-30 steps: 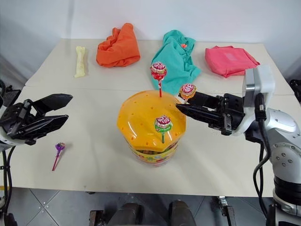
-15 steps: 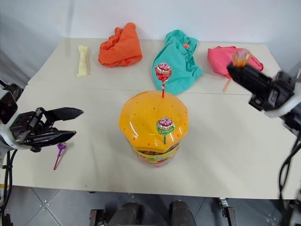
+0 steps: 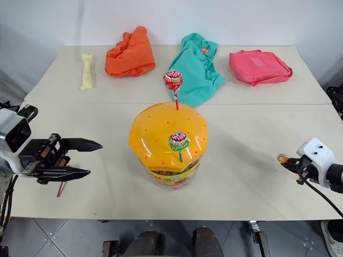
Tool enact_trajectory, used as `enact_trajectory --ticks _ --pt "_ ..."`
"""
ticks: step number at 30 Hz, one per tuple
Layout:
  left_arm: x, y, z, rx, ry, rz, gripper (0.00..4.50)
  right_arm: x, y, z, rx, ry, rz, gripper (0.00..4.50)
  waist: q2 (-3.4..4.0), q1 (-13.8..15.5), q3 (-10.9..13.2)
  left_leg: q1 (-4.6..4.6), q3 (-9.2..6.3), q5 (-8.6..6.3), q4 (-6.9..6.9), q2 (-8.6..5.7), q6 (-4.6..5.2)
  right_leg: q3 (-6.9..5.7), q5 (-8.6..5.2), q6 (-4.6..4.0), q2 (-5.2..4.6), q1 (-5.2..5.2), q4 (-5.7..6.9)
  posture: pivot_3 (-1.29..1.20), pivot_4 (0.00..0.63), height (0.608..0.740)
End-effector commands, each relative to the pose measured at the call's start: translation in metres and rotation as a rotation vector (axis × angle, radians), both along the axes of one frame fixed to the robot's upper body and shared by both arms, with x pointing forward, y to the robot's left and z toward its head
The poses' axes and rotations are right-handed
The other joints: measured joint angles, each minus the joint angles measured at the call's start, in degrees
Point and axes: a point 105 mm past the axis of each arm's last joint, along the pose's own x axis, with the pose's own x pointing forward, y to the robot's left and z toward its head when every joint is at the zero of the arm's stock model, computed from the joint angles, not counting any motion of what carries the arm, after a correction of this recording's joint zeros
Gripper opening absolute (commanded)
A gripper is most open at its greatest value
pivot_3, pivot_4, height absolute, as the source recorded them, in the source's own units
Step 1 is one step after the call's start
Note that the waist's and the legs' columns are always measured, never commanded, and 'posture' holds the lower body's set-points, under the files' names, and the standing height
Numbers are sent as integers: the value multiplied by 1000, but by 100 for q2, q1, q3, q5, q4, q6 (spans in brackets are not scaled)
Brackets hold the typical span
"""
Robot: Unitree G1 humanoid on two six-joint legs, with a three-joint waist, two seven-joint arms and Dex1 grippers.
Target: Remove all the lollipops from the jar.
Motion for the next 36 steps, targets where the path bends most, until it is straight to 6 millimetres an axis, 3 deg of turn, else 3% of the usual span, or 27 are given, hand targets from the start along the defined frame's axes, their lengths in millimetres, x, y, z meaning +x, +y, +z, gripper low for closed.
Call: enact_trajectory --ticks 1,3,8,14,16,21,25,33,36 --pt "0 6 5 10 -31 30 2859 -6 19 30 133 -130 150 2089 0 1 0 0 0 0 0 0 0 0 0 0 0 0 -1 0 150 740" --pt "0 9 5 9 -28 39 2859 -12 35 52 230 -241 261 2778 0 2 0 0 0 0 1 0 0 0 0 0 0 1 -1 0 150 740" --pt "4 21 12 -24 -12 96 2859 -32 90 109 403 -379 514 2778 6 -2 3 0 -7 0 1 2 0 -2 0 0 0 3 -3 0 150 740" --pt "9 21 9 -46 -7 89 2859 -59 173 142 475 -428 809 2778 5 7 4 1 -15 -1 1 2 -1 -5 0 0 -2 5 -6 0 150 740" --pt "10 20 9 -51 -3 75 2859 -65 191 146 493 -432 880 2778 4 16 4 1 -18 -1 1 2 -2 -6 0 1 -3 5 -8 0 150 740" --pt "12 17 9 -56 -8 53 2859 -72 216 158 554 -438 979 2778 2 57 6 -1 -25 -1 1 -4 -2 -10 2 4 -9 4 -10 0 150 740" --pt "14 16 8 -65 -4 36 2859 -81 233 151 514 -390 1114 2778 2 77 5 -1 -26 -1 0 -3 -2 -12 2 4 -8 3 -9 0 150 740" --pt "16 15 8 -65 -6 33 2859 -75 243 142 507 -343 1144 2778 0 118 7 -1 -26 -1 1 -3 -2 -11 2 4 -8 2 -8 0 150 740" --pt "16 14 9 -67 -8 33 2859 -73 245 146 531 -349 1142 2156 0 118 7 -1 -28 -1 1 -2 -2 -12 2 4 -8 0 -6 0 150 740"
